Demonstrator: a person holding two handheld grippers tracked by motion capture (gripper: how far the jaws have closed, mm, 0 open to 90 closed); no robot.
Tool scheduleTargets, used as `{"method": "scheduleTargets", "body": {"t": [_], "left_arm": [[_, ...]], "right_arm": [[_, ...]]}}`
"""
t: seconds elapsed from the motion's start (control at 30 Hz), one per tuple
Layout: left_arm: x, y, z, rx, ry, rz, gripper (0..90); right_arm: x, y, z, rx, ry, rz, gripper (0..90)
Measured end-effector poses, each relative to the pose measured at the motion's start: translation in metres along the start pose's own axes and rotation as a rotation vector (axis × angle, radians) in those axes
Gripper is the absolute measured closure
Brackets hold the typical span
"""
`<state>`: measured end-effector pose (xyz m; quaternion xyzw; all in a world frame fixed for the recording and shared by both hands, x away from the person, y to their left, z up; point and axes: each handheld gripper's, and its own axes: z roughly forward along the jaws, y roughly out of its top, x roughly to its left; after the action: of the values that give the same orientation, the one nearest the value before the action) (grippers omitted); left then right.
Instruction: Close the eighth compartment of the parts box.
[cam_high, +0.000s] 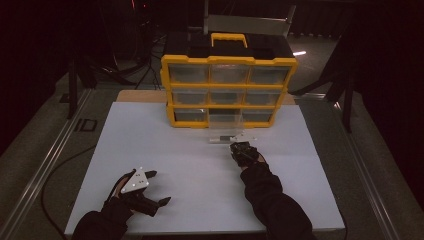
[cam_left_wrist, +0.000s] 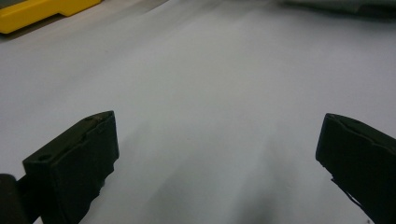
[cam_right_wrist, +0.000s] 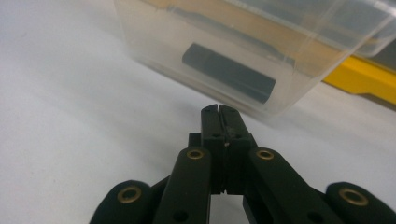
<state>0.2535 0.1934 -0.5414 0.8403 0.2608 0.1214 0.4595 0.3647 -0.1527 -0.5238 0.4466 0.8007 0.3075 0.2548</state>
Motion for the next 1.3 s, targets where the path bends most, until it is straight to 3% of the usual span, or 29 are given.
{"method": "scheduleTargets", "body": {"t": [0.63,1.3], "left_arm": [[0.0,0.0,0.0,0.0,-0.001,-0.001,0.0],[0.001,0.0,0.0,-0.004,-0.005,-0.006,0.0]], "right_arm": [[-0.005,0.015,-0.003,-0.023,-0.003,-0.005,90.0],[-0.009,0.021,0.0,-0.011,-0.01,-0.005,90.0]]}}
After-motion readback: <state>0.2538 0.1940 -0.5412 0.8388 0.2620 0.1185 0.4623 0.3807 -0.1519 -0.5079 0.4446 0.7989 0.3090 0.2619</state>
